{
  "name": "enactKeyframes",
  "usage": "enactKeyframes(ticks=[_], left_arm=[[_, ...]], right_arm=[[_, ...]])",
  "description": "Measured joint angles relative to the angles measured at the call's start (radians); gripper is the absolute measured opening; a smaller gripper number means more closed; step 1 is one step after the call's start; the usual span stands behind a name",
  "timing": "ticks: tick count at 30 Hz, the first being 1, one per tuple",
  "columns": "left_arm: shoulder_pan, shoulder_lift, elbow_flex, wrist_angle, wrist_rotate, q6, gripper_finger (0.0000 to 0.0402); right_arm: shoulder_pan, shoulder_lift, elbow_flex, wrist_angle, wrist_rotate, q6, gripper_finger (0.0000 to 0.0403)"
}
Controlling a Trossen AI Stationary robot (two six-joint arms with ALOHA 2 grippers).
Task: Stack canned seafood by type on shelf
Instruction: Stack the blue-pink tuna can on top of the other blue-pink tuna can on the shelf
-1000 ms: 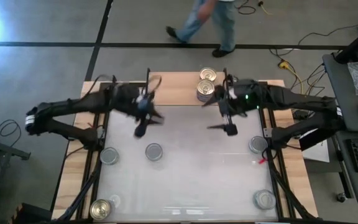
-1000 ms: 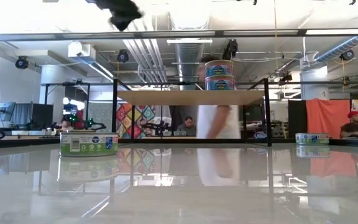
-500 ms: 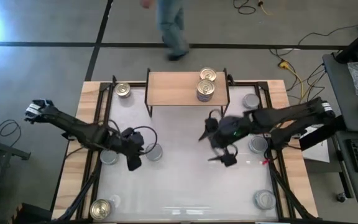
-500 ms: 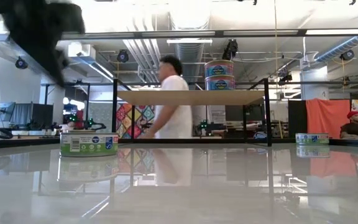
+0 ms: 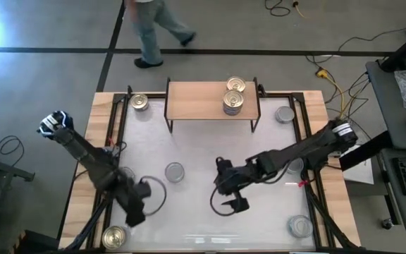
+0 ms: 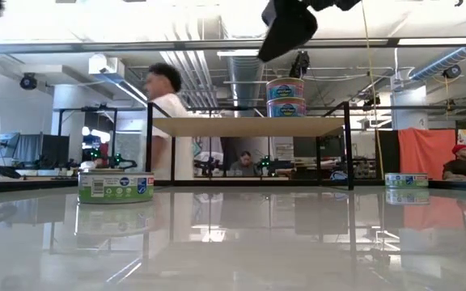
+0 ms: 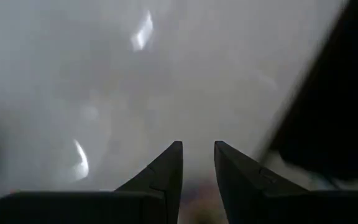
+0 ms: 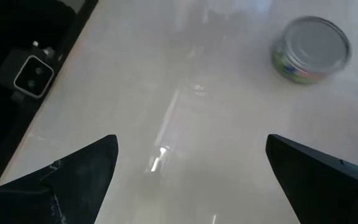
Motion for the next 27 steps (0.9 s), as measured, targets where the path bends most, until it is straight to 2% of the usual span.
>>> enactKeyframes(ticks=[4,8,13,16,21,24,27], left_arm=[[-0.105,0.113,0.084,-0.048,0.198,-0.160,0.0077],[-0.189,0.216,0.108,-0.032,0.333,-0.280,0.0077],[-0.255,0.328,0.109,0.022,0.420,-0.331,0.0077],[-0.254,0.382,0.107,0.012,0.447,-0.309,0.0077],[-0.221,0.449,0.100,-0.018,0.467,-0.176,0.0077],[-0.173,0.460,0.125,-0.040,0.397,-0.084,0.0077],[-0.082,0.464,0.151,-0.035,0.257,0.058,0.0077]], right_arm=[[0.026,0.043,0.000,0.082,0.009,-0.001,0.0400],[0.069,0.068,0.001,0.159,0.010,0.013,0.0400],[0.142,0.079,0.002,0.197,0.032,0.082,0.0400],[0.186,0.080,0.002,0.221,0.081,0.136,0.0400],[0.250,0.073,0.003,0.241,0.127,0.228,0.0400],[0.276,0.069,0.003,0.254,0.141,0.269,0.0400],[0.282,0.069,0.003,0.274,0.168,0.278,0.0400]])
